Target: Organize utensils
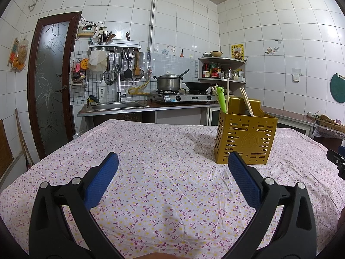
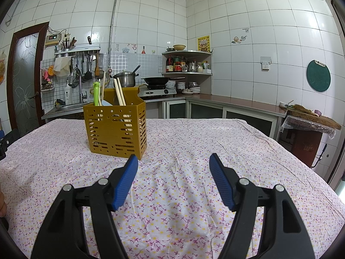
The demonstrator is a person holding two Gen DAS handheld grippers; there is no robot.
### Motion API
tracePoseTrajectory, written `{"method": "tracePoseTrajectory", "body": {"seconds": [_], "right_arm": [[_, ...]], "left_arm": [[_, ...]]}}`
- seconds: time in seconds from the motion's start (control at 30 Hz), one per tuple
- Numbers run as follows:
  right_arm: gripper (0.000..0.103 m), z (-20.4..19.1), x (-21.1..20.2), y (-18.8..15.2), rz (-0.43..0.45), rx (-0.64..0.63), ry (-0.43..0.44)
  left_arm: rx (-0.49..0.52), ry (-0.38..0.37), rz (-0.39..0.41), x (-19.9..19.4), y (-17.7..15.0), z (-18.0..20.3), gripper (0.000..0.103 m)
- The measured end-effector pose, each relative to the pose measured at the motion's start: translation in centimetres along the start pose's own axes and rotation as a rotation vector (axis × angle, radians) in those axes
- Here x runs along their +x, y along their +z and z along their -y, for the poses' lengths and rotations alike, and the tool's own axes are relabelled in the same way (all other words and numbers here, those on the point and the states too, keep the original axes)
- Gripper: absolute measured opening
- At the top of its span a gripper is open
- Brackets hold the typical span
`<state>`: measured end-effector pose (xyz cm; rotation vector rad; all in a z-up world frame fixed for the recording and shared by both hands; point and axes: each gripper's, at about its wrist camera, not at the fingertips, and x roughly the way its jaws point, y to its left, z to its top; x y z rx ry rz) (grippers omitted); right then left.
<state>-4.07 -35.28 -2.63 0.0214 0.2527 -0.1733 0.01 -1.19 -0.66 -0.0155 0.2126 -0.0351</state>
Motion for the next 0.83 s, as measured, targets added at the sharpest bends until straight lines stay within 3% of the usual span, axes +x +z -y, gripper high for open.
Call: {"method": "tracePoseTrajectory", "body": {"seconds": [0.83], "right_arm": [[0.068,0.02,0.01,0.06,-0.001,0.001,0.000]], "left_arm": [[-0.028,0.007,-0.007,-0.09,-0.26,0.02,0.098]]}}
